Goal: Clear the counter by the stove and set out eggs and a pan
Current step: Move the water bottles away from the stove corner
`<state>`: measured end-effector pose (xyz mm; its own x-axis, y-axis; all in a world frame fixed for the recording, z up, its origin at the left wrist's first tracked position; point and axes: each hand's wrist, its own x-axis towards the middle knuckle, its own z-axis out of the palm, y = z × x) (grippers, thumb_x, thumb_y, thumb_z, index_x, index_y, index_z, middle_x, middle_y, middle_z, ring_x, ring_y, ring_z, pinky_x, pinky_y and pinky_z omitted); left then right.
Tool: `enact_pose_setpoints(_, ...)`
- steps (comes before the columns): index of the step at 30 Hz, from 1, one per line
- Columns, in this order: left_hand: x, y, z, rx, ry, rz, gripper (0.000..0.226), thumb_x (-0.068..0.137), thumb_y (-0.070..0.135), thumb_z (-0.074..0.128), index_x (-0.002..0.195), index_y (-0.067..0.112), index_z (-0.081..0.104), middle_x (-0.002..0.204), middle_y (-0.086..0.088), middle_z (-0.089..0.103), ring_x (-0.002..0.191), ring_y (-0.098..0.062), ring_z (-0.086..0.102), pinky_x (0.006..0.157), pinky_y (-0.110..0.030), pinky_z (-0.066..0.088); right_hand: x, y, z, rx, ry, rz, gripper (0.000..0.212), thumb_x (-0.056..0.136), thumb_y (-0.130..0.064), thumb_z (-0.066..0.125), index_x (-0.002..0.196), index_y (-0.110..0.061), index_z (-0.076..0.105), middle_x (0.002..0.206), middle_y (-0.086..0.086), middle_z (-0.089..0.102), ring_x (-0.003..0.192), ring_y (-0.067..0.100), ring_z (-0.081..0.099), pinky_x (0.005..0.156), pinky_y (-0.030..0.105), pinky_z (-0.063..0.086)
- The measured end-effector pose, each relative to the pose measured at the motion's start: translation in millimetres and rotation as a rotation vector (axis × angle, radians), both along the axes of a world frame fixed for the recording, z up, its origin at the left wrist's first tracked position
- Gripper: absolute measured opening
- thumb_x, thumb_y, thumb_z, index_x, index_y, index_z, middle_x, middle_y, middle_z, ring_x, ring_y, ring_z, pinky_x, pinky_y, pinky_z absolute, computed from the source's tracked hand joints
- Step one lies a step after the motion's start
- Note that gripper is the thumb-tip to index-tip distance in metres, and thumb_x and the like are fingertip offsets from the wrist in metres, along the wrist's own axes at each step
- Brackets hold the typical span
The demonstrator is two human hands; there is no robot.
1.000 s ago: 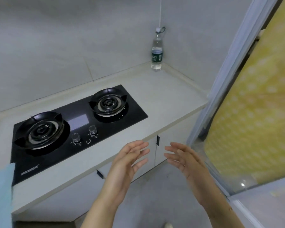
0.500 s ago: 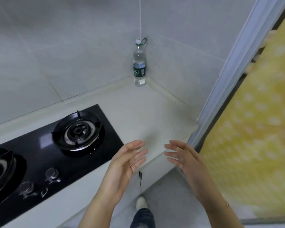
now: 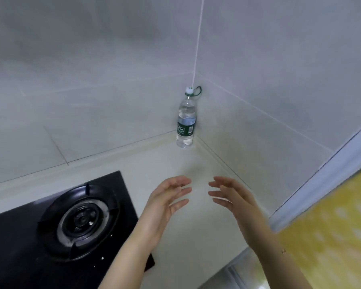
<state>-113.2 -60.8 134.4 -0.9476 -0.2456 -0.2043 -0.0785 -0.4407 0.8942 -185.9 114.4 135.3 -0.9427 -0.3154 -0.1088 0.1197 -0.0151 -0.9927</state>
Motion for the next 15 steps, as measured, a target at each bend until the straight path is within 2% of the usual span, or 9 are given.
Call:
enact_pose_setpoints(4, -45.5, -21.9, 4.9, -0.003, -0.005, 0.09, 0.027, 0.095, 0.005, 0.046, 0.115, 0.01, 0.063, 0.119, -0.004, 0.069, 0.113, -0.021, 0.063, 0.1, -0.041, 0.047, -55.9, -16.1, 5.7, 0.017, 0.028, 0.017, 0.024, 0.096, -0.001, 0.047, 0.106, -0.011, 0.066, 0.107, 0.009, 0.071, 0.094, 0.024, 0.068, 0.086, 0.036, 0.053)
enact_pose_setpoints(9, -99.4, -35.8, 11.8, 0.017, -0.001, 0.208, 0.027, 0.095, 0.005, 0.045, 0.116, 0.009, 0.062, 0.117, -0.004, 0.07, 0.113, -0.022, 0.063, 0.102, -0.043, 0.046, -138.6, -39.5, 16.6, 0.035, 0.122, 0.065, 0.021, 0.092, -0.001, 0.053, 0.102, -0.013, 0.066, 0.108, 0.006, 0.069, 0.097, 0.019, 0.065, 0.08, 0.025, 0.053)
enact_pose_setpoints(13, -149.8, -42.2, 16.5, 0.071, -0.02, 0.293, 0.026, 0.095, 0.007, 0.047, 0.116, 0.009, 0.062, 0.117, -0.005, 0.07, 0.112, -0.022, 0.064, 0.103, -0.043, 0.046, -208.8, -65.4, 16.7, 0.086, 0.18, 0.077, 0.021, 0.09, -0.004, 0.058, 0.101, -0.02, 0.066, 0.107, -0.002, 0.067, 0.096, 0.012, 0.061, 0.086, 0.025, 0.051)
enact_pose_setpoints(15, -174.8, -45.2, 18.4, 0.156, -0.025, 0.334, 0.025, 0.095, 0.008, 0.048, 0.115, 0.009, 0.063, 0.117, -0.006, 0.07, 0.111, -0.022, 0.065, 0.102, -0.043, 0.047, -240.8, -82.0, 15.0, 0.112, 0.222, 0.082, 0.022, 0.09, -0.007, 0.058, 0.104, -0.024, 0.062, 0.104, -0.011, 0.064, 0.095, 0.005, 0.058, 0.08, 0.012, 0.047)
